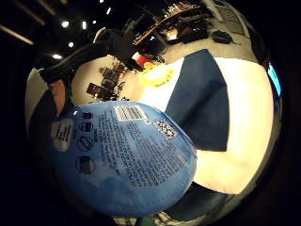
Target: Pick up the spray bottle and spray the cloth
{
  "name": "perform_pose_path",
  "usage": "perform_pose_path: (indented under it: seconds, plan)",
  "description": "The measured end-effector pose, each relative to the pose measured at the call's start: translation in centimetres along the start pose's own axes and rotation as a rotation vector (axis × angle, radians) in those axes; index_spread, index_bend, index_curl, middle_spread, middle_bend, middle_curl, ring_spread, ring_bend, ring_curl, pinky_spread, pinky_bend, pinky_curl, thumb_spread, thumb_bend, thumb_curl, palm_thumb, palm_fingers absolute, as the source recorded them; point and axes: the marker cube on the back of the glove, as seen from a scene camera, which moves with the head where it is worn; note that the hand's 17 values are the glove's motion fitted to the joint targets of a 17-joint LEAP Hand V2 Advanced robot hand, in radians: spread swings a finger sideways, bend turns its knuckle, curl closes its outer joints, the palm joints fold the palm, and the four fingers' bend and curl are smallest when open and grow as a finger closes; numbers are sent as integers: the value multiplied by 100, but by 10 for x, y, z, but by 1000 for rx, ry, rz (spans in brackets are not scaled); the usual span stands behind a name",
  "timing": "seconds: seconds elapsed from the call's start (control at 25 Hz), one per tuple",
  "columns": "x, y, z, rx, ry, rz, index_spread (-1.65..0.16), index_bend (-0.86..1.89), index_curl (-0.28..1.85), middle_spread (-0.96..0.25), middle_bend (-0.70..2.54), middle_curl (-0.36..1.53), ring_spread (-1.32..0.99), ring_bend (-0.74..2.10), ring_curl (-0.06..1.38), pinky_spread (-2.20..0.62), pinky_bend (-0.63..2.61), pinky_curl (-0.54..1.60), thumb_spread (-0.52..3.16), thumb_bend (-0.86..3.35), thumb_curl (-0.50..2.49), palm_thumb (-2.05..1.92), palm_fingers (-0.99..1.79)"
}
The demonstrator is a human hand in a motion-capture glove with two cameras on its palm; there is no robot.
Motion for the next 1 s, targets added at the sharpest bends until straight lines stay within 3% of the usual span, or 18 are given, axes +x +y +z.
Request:
perform_pose_path:
  seconds: [0.52,1.0]
  plan:
    - [26,-42,111,-89,-116,2,-27,42,63,-11,65,50,-20,52,47,-16,20,41,-25,-2,68,113,128]
    - [105,-80,189,-180,69,68,-27,39,64,-10,64,51,-19,50,47,-12,17,40,-18,-1,71,118,118]
